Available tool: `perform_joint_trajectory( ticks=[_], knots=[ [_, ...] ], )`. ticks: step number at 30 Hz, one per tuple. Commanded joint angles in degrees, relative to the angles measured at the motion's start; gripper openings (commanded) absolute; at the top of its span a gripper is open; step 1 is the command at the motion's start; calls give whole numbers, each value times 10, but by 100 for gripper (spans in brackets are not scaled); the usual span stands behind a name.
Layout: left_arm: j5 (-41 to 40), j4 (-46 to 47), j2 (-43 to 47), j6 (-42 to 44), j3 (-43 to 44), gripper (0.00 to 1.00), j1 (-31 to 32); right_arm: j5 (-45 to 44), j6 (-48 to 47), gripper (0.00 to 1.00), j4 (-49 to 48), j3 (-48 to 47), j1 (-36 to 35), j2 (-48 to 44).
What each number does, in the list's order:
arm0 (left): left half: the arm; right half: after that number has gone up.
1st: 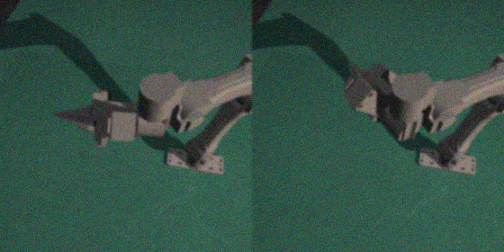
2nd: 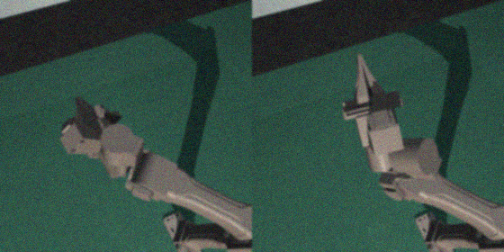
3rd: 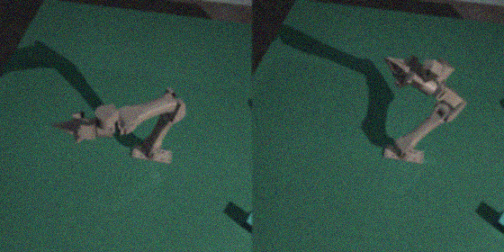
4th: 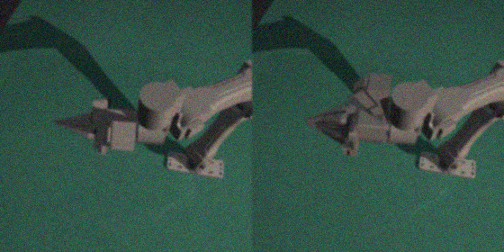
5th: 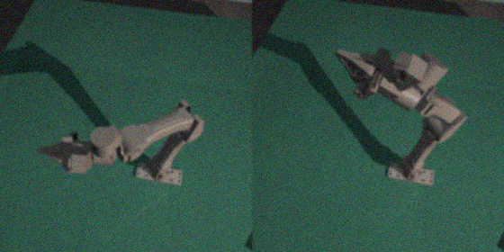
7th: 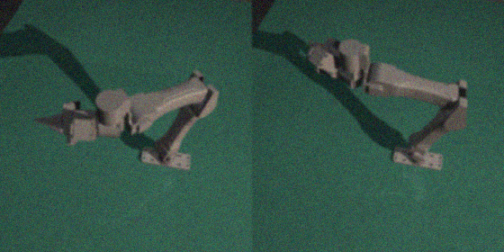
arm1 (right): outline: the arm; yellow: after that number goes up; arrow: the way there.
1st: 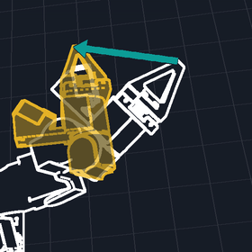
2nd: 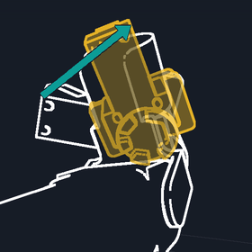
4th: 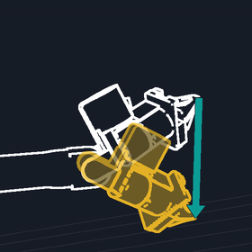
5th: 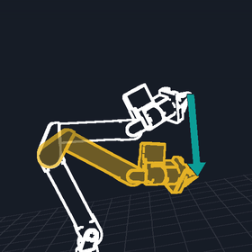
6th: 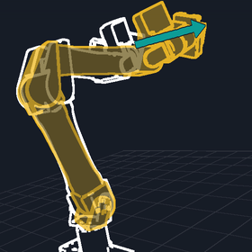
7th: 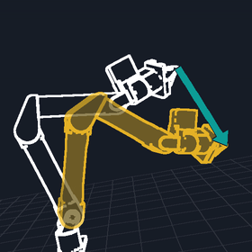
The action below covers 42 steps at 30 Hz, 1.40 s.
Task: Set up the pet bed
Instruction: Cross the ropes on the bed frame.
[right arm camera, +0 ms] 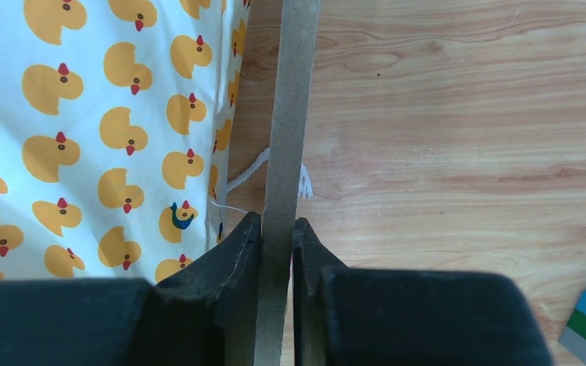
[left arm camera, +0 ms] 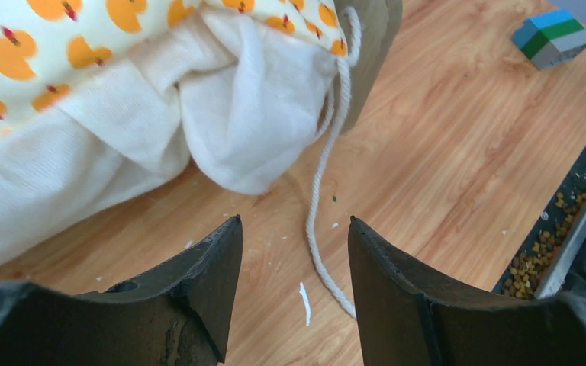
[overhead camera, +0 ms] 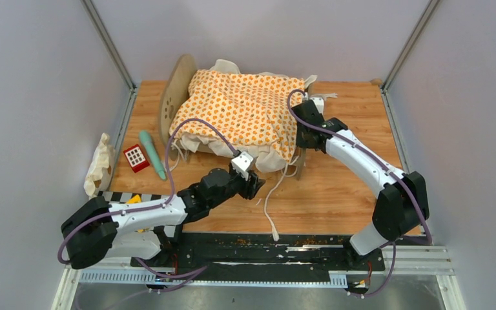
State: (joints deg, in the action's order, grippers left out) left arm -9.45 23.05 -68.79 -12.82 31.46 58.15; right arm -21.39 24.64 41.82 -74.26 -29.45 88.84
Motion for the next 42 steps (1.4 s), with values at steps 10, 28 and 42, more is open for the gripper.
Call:
perform_joint_trajectory(
  ticks=[10,28,42],
  knots=[
    [117,311,-47,18,-122,64,10,41,-69,0,19,-105,-12,-33],
    [189,599,-184,43,-189,69,16,75,-80,0,43,-147,-13,-23],
    [125,690,-331,116,-122,78,16,105,-83,0,54,-162,-13,-29]
  ],
)
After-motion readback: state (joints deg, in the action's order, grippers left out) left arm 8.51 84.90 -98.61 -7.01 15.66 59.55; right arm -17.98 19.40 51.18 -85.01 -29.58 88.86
